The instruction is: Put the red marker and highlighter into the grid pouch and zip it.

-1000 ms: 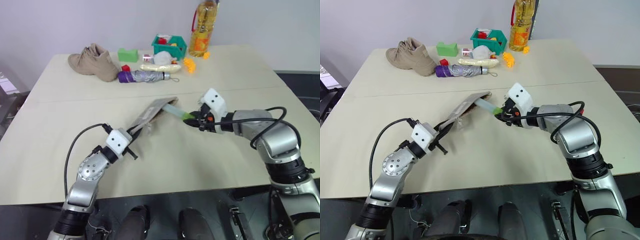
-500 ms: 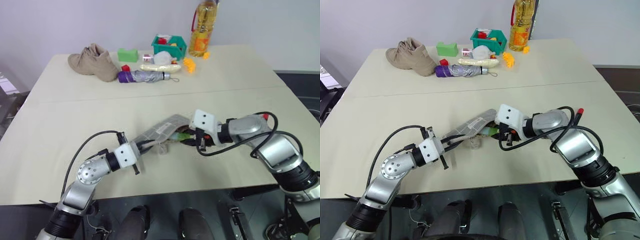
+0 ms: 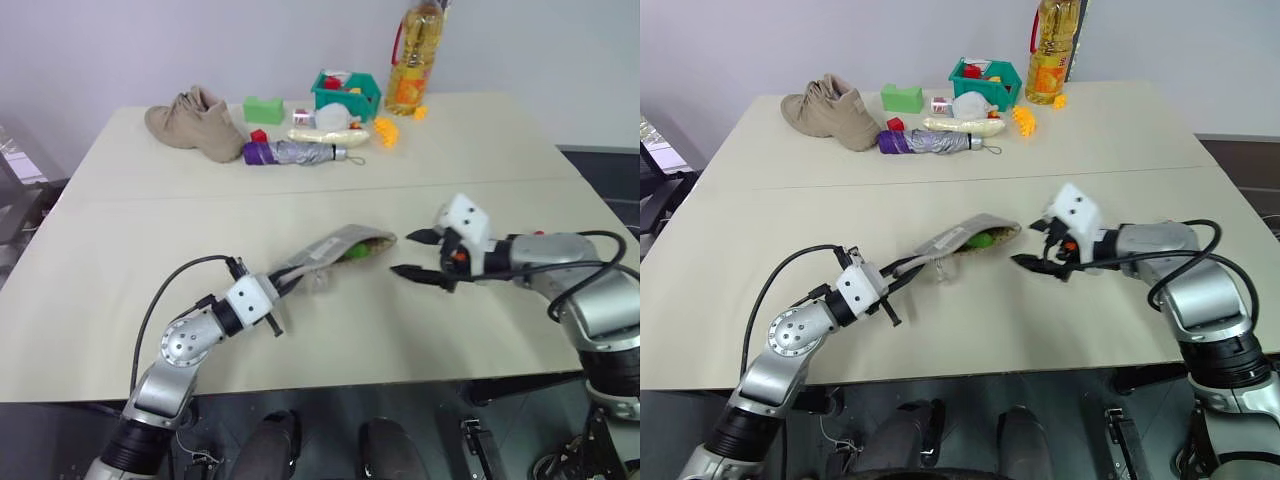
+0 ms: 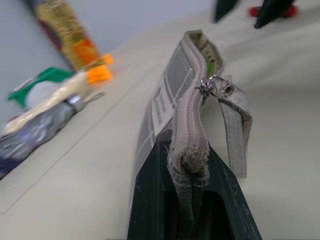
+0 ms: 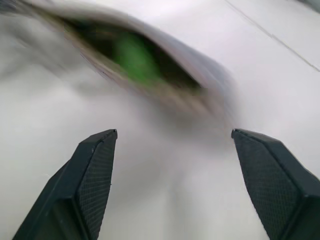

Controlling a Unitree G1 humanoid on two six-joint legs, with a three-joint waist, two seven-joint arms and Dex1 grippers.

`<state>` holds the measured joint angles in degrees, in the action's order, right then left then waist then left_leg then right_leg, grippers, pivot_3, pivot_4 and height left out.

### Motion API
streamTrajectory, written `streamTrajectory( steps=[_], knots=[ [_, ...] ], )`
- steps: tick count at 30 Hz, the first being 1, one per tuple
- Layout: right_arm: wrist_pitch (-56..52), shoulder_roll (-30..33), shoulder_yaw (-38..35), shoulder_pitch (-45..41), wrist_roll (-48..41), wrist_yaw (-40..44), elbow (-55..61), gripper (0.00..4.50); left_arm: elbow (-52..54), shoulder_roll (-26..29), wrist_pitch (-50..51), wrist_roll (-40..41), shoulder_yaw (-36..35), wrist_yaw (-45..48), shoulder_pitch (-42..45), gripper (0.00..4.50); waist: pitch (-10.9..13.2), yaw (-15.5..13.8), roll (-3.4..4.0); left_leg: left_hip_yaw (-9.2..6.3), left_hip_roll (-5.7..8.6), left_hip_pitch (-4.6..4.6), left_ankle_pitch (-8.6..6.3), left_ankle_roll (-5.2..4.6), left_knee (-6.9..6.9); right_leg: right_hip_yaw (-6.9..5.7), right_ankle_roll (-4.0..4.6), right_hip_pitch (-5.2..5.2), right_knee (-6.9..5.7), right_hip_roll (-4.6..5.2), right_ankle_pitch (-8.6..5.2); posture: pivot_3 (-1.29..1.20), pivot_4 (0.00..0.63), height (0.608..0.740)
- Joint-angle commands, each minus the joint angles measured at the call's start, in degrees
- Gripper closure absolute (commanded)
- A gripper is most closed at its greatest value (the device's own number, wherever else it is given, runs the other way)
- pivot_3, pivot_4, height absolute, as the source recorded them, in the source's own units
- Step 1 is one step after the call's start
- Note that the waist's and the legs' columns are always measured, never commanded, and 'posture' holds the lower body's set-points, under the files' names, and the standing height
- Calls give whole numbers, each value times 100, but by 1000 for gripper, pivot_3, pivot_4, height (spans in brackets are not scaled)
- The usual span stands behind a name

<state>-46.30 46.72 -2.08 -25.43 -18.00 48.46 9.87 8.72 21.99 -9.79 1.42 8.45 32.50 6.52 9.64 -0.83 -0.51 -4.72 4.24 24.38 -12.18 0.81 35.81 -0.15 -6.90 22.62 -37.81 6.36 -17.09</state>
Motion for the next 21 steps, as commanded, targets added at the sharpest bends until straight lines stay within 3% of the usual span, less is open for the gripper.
streamTrajectory(
  steps=[1, 3, 10, 17, 21],
  knots=[
    [-361, 84, -840, -141, 206, -844, -800, 461, -115, -191, 51, -110, -28, -271, 253, 4500, 0, -3, 0, 0, 0, 1, 0, 0, 3, 0, 0, 0, -1, 0, 0, 0, 150, 739],
    [-543, 116, -1088, -146, 292, -1217, -995, 29, -230, -287, 53, -144, 25, -313, 362, 4500, 0, 3, 0, 1, 1, 0, -2, -3, 5, -1, 0, -2, -1, 0, 0, 0, 150, 739],
    [-1249, -228, -1817, -91, 695, -2749, -1561, 29, -654, -474, -89, -189, 127, -315, 695, 4500, -1, 14, 2, 5, -2, 1, -2, -4, 6, 1, 0, -1, -2, -1, 0, 0, 150, 739],
    [-2011, -789, -2681, -137, 279, -3190, -1694, 29, -733, -491, -146, -178, 143, -282, 741, 4500, -1, 17, 3, 6, -2, 1, -3, -7, 10, 1, 0, -5, -4, -2, 0, 0, 150, 739],
    [-2095, -951, -2691, -174, 154, -3226, -1579, 1902, -732, -498, -152, -185, 143, -297, 732, 4500, -1, 22, 3, 5, -3, 0, -3, -8, 12, 1, 0, -7, -4, -4, 0, 0, 150, 739]
  ],
)
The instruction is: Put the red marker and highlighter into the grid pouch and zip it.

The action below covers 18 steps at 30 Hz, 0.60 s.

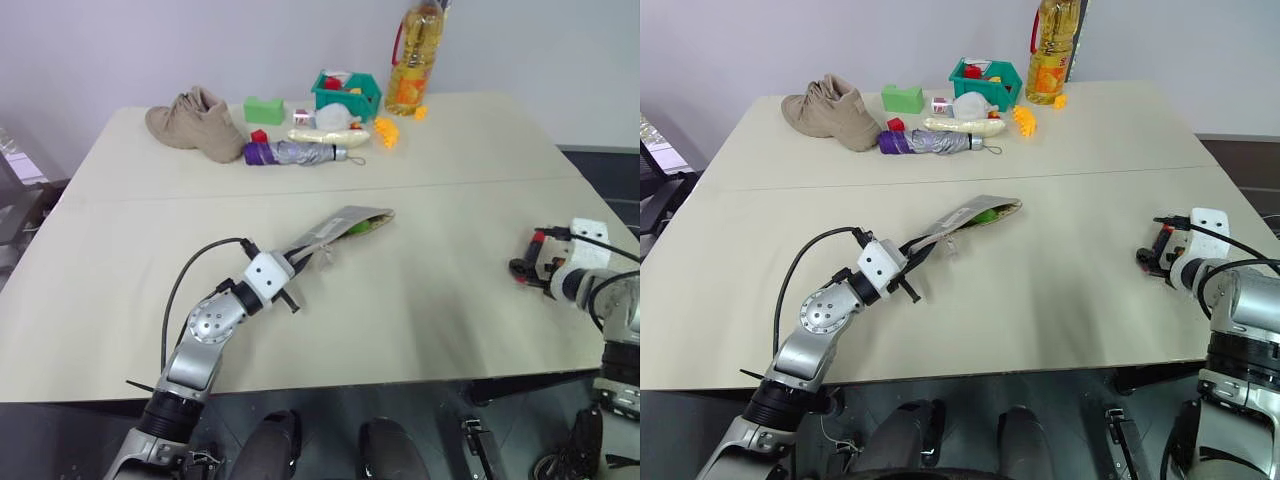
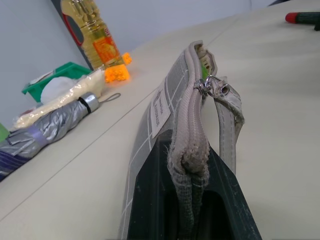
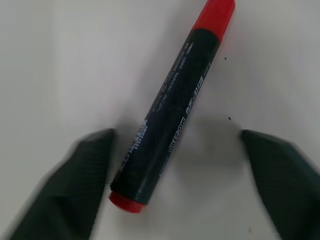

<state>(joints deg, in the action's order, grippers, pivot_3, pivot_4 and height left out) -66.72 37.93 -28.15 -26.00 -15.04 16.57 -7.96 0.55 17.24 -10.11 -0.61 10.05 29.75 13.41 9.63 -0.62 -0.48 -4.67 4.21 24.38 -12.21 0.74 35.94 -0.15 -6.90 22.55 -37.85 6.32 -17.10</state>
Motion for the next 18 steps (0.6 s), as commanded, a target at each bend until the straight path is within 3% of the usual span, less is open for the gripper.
streamTrajectory(
  steps=[1, 4, 9, 15, 18],
  knots=[
    [6, -70, -37, -131, -130, -35, 194, 2456, 89, -27, -119, 15, -20, -30, 39, 4500, 0, 3, 0, 0, 0, 0, 0, 0, 1, 0, 0, 0, 0, 0, 0, 0, 150, 739],
    [294, 31, 344, -156, -71, 139, 321, 4105, 96, -20, -116, 6, -52, -63, 21, 4500, 0, 15, 0, 0, 0, 0, 0, 0, 1, 0, 0, 0, -1, 0, 0, 0, 150, 739],
    [2034, 1016, 2224, 297, 448, 1555, 1654, 4167, 110, 41, -115, 45, -132, -62, 3, 4500, 4, 39, 18, 3, 0, 1, -2, -4, 2, 0, -6, 5, -4, 0, -3, 0, 150, 739],
    [3061, 1508, 2838, 357, 241, 2903, 2863, 4167, 166, 110, -127, 87, -171, -14, -6, 4500, 7, 32, 12, -1, -2, 1, -3, -5, 6, -3, -8, 0, -3, -3, -5, 0, 150, 739],
    [3258, 1640, 3104, 299, 499, 3047, 2857, 4167, 203, 129, -130, 114, -158, 13, -21, 4500, 9, -14, 8, -3, 1, 0, -4, -6, 14, -4, -8, -7, 0, -1, -5, 0, 150, 739]
  ],
)
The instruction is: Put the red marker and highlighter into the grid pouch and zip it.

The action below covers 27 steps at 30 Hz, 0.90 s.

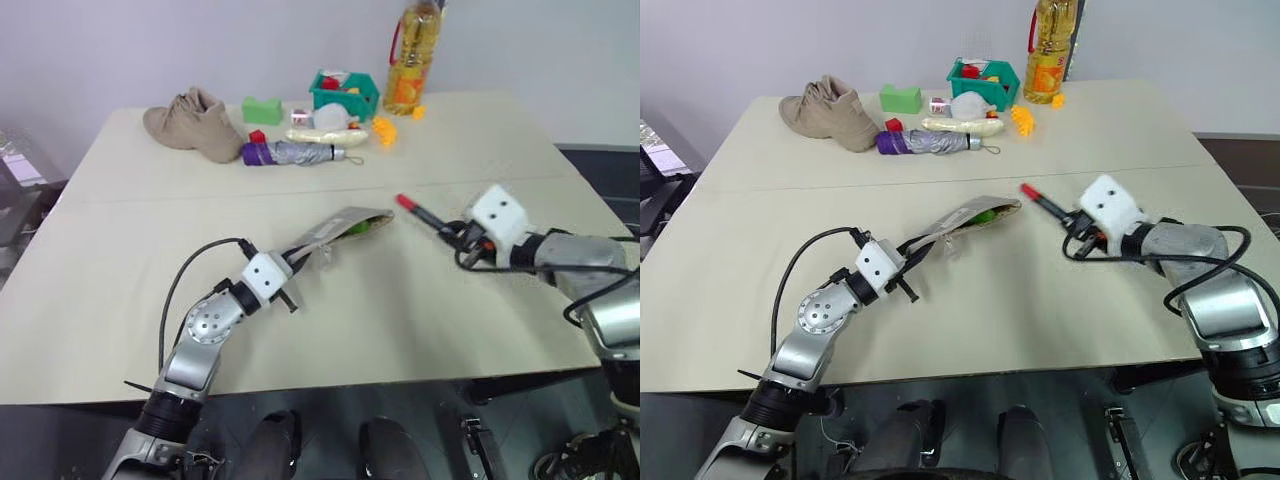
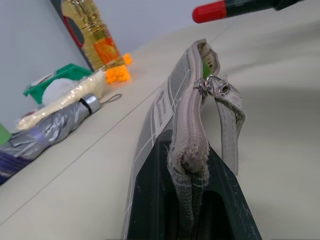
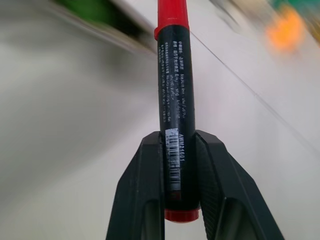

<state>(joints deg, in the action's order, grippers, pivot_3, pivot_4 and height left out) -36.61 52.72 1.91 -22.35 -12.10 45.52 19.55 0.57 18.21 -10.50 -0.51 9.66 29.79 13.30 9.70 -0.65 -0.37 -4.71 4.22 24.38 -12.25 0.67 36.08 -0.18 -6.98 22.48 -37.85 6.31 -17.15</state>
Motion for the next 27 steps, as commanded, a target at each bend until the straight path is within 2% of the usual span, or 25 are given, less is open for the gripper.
streamTrajectory(
  steps=[1, 13, 23, 27],
  knots=[
    [294, 169, 165, -90, 286, 150, 62, 4167, 205, 32, -90, 106, -116, 8, -10, 4500, 2, -14, -3, -2, 1, 0, 0, 0, 2, 0, 0, -2, 2, 0, 0, 0, 150, 739],
    [711, 87, 648, -373, 960, 230, -263, 4167, 355, 121, -72, 112, -6, 179, -3, 4500, 2, -7, -3, -1, 3, 1, -1, 0, -4, 1, 0, 4, 3, 5, 0, 0, 150, 739],
    [1211, 195, 1241, -751, 1634, 778, 25, 4167, 335, 166, -147, 47, 202, 430, 48, 4500, 2, -6, -3, -1, 3, 1, -1, 0, -4, 1, 0, 5, 3, 6, 0, 0, 150, 739],
    [1253, 54, 1431, -911, 1758, 963, 121, 4167, 344, 128, -136, 43, 255, 429, 79, 4500, 2, -7, -3, -1, 3, 1, -1, 0, -4, 1, 0, 5, 3, 6, 0, 0, 150, 739]
  ],
)
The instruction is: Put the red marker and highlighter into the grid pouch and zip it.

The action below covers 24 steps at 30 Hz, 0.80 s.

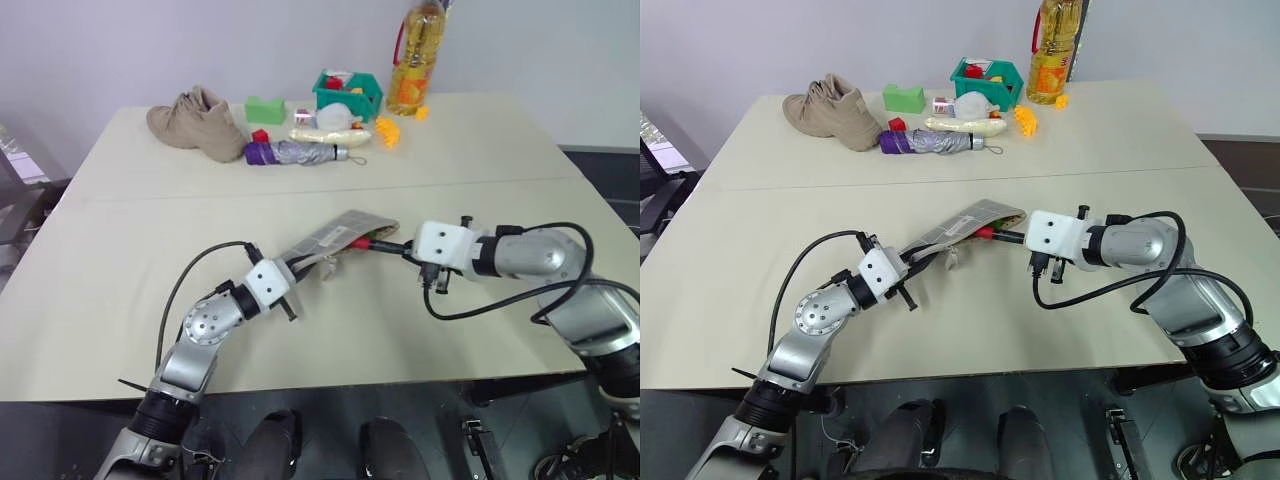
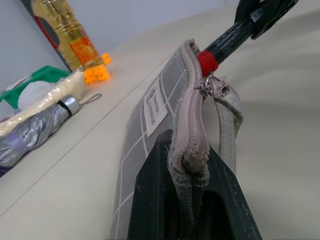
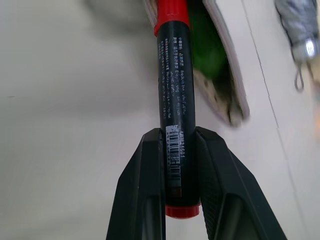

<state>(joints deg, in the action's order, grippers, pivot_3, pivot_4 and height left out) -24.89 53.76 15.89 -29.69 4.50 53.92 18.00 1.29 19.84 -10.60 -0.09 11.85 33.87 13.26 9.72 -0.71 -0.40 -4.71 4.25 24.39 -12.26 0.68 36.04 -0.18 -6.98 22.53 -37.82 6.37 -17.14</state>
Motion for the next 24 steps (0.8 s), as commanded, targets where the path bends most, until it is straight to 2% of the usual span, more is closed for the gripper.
streamTrajectory(
  steps=[1, 12, 19, 23, 24],
  knots=[
    [66, -98, 66, -205, 97, 168, 330, 4167, 275, -44, -125, -3, 44, 15, 84, 4500, 0, -1, 0, 0, 0, 0, 0, 0, 0, 0, 0, 0, 0, 0, 0, 0, 150, 739],
    [279, -647, 611, -637, 780, 217, 257, 4167, 363, -83, -141, -14, 205, 142, 86, 4500, 0, 0, 0, 0, 1, 1, 0, 1, 0, 0, 0, 2, 0, 0, 0, 0, 150, 739],
    [750, -617, 697, -728, 1189, 308, -80, 4167, 482, -8, -142, -6, 257, 325, -24, 4500, 0, 6, 0, 0, 1, 1, 0, 1, -1, 0, 0, 3, 0, 0, 0, 0, 150, 739],
    [750, -647, 523, -723, 1140, 353, -142, 2184, 501, 12, -109, 11, 210, 328, -55, 4500, 0, 6, 0, 0, 1, 1, 0, 1, -1, 0, 0, 3, 0, -1, 0, 0, 150, 739],
    [735, -652, 437, -714, 1096, 330, -144, 1565, 500, 5, -85, 22, 180, 308, -57, 4500, 0, 7, 0, 0, 1, 1, 0, 1, -1, 0, 0, 3, 0, -1, 0, 0, 150, 739]
  ],
)
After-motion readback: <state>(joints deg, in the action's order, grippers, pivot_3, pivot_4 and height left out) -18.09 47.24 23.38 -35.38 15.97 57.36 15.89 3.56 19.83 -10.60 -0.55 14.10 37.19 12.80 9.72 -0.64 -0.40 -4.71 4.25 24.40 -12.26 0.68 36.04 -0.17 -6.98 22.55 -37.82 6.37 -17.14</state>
